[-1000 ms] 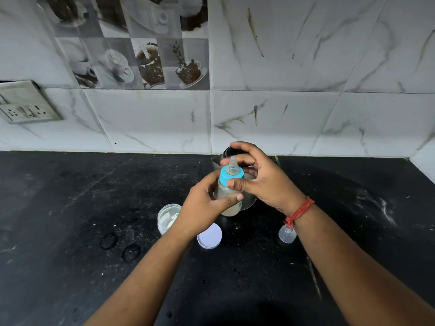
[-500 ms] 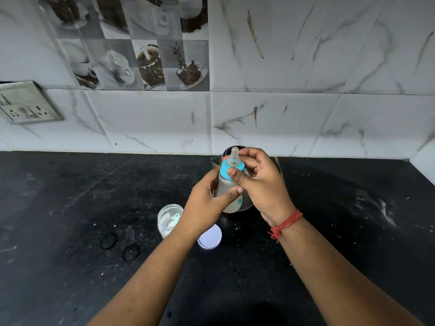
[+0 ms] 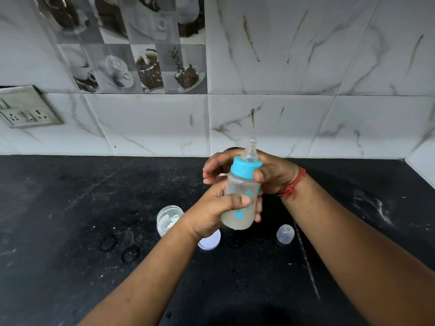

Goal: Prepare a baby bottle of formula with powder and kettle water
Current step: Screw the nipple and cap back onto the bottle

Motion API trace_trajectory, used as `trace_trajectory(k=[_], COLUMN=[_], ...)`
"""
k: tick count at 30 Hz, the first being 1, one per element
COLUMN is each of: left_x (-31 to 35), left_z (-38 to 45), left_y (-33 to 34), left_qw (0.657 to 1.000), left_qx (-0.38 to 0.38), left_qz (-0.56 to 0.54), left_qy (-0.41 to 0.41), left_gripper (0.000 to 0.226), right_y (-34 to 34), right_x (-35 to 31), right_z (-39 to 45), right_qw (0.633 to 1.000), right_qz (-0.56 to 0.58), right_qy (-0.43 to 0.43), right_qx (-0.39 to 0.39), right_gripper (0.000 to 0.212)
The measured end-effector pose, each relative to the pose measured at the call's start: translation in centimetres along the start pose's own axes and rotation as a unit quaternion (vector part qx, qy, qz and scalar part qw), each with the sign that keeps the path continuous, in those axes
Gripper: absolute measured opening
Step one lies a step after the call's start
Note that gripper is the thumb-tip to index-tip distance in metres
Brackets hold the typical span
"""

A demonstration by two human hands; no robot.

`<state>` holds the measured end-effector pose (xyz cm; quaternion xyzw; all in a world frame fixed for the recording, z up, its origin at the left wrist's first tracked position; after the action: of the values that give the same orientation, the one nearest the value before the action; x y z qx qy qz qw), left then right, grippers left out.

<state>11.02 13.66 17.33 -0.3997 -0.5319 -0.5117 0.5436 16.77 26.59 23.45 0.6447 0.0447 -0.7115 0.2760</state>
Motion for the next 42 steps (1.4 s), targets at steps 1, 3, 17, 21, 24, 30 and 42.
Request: trace_trajectory(k=[1,3,17,21,24,30,42], left_x=[0.2,0.4,-1.6,-1.8,-0.9,0.3,0.3], left_z=[0.1,0.2,0.0,-0.8,-1.2,-0.5,0.0], left_y=[0.2,0.3,0.0,-1.1,-1.7,0.0,-1.8], left_qw=[1.000,0.998,0.906,0.947,0.997,0.980,0.985], left_qx=[-0.017,-0.035,0.339,0.245,0.060,-0.168,0.115], left_qz=[-0.026,-0.059,0.245,0.200,0.050,-0.106,0.130], left_qy=[0.002,0.008,-0.063,-0.054,-0.011,-0.001,-0.009], left_gripper=[0.036,0.040,0.023,0.027,0.029,0.038,0.020], right_y=[0.7,1.6,0.5,0.6,0.6,2.0,1.2], right_x=[-0.5,-0.8,5.2,5.1,3.6,1.3,2.9], right_z=[0.3,1.0,2.4,1.2,-0.1,0.5,1.2], right_qw=[0.995,0.982,0.882,0.914,0.980,0.999,0.940], right_qz=[0.038,0.095,-0.052,-0.062,-0.004,0.031,-0.053], right_qy=[-0.038,-0.056,-0.039,-0.047,-0.017,-0.004,-0.095], right_qx=[-0.083,-0.152,0.467,0.398,0.198,0.020,0.323], right_gripper=[0.051,0.036,0.017,0.038,0.056,0.077,0.013])
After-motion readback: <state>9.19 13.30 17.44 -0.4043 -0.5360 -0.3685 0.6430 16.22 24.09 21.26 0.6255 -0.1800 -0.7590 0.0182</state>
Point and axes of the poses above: each hand's wrist, its own z-axis towards the middle knuckle, its own y-axis out of the palm, x = y × z, the point moved 1 cm from there along z, towards the middle knuckle, and after that the axes turned 13 degrees about z, right-handed, at the moved point
